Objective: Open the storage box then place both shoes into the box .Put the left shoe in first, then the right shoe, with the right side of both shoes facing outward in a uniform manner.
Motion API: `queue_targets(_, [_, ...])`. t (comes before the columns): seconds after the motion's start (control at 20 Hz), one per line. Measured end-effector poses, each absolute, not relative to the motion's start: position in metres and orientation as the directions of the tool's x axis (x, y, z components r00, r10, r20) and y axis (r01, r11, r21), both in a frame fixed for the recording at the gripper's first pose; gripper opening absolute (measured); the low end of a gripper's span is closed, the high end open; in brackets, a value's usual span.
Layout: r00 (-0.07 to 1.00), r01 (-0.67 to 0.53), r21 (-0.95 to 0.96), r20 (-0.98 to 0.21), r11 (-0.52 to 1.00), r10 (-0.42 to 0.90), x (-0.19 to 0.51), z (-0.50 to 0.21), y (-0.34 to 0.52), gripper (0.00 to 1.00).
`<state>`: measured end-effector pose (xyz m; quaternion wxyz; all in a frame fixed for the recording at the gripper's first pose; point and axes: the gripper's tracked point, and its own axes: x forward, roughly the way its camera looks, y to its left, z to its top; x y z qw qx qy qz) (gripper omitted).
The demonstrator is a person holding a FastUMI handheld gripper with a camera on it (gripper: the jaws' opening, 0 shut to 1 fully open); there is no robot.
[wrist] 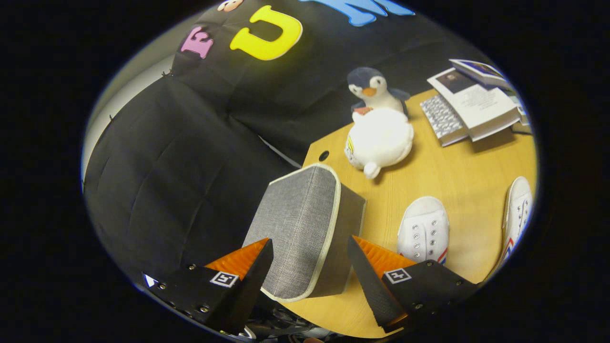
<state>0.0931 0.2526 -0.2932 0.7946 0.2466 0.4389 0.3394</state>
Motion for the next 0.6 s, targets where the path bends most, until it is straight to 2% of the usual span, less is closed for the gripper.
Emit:
queue_targets(0.35, [0.229, -0.195, 0.837, -0.468, 0.511, 0.854, 0.095, -0.326, 0.276, 0.95])
queue_targets(0.55, [0.21, -0.113, 0.896, -0.401, 0.43, 0.891, 0.099, -0.328, 0.287, 0.95])
queue_targets(0.6, [0.207, -0.094, 0.907, -0.385, 0.41, 0.899, 0.099, -0.328, 0.289, 0.92])
